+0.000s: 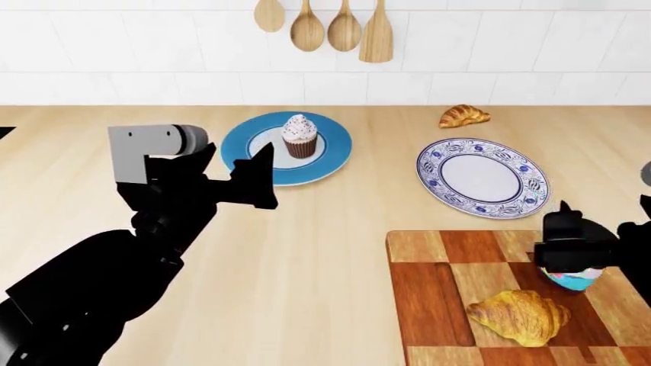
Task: From the different types of pastries on the counter, select a croissant and place it on the cutting board. Then retrieve a jar of jam from the cabinet and place it alongside the croissant on the cutting board.
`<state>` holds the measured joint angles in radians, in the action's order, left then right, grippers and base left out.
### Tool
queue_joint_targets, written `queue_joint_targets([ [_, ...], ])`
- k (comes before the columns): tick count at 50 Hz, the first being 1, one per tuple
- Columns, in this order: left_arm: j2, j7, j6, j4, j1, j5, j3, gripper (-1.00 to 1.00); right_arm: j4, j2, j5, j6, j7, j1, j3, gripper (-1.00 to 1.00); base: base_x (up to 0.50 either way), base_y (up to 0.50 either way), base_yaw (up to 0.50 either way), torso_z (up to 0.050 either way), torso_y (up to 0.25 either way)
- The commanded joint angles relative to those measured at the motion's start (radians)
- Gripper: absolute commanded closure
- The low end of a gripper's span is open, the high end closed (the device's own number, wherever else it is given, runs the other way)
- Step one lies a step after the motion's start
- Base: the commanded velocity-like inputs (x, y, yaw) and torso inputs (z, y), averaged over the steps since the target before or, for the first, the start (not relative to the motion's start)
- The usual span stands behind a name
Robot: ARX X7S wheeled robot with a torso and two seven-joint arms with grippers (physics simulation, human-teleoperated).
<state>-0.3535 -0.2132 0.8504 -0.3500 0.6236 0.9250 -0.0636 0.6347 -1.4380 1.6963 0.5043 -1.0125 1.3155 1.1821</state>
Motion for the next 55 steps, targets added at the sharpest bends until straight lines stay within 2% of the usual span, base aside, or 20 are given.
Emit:
queue_joint_targets([
  [1, -0.002, -0.007, 0.002, -0.006, 0.001, 0.007, -0.003, -1.00, 0.014, -0.008, -0.002, 0.015, 0.003, 0.007, -0.008, -1.00, 0.00, 0.00, 0.00, 0.000, 0.000],
  [19, -0.010, -0.025, 0.006, -0.029, 0.007, 0.027, 0.005, -1.00, 0.028, -0.004, 0.029, 0.042, -0.001, 0.049, -0.046, -1.00, 0.00, 0.00, 0.00, 0.000, 0.000],
  [33, -0.069, -0.122, 0.039, -0.243, 0.022, 0.143, 0.115, -1.00, 0.094, -0.072, 0.081, -0.004, -0.049, 0.158, -0.161, -1.00, 0.00, 0.00, 0.00, 0.000, 0.000],
  [41, -0.140, -0.229, 0.064, -0.367, 0.050, 0.290, 0.248, -1.00, 0.132, -0.057, -0.022, -0.062, -0.127, 0.172, -0.185, -1.00, 0.00, 0.00, 0.00, 0.000, 0.000],
  [50, -0.204, -0.331, 0.060, -0.453, 0.064, 0.469, 0.363, -1.00, 0.127, 0.062, -0.164, -0.182, -0.182, 0.122, -0.169, -1.00, 0.00, 0.00, 0.00, 0.000, 0.000],
  [52, -0.225, -0.368, 0.030, -0.523, 0.014, 0.524, 0.445, -1.00, 0.188, 0.062, -0.337, -0.281, -0.211, 0.039, -0.135, -1.00, 0.00, 0.00, 0.00, 0.000, 0.000],
  [55, -0.234, -0.381, 0.004, -0.571, -0.032, 0.557, 0.505, -1.00, 0.237, 0.059, -0.471, -0.340, -0.246, -0.016, -0.113, -1.00, 0.00, 0.00, 0.00, 0.000, 0.000],
])
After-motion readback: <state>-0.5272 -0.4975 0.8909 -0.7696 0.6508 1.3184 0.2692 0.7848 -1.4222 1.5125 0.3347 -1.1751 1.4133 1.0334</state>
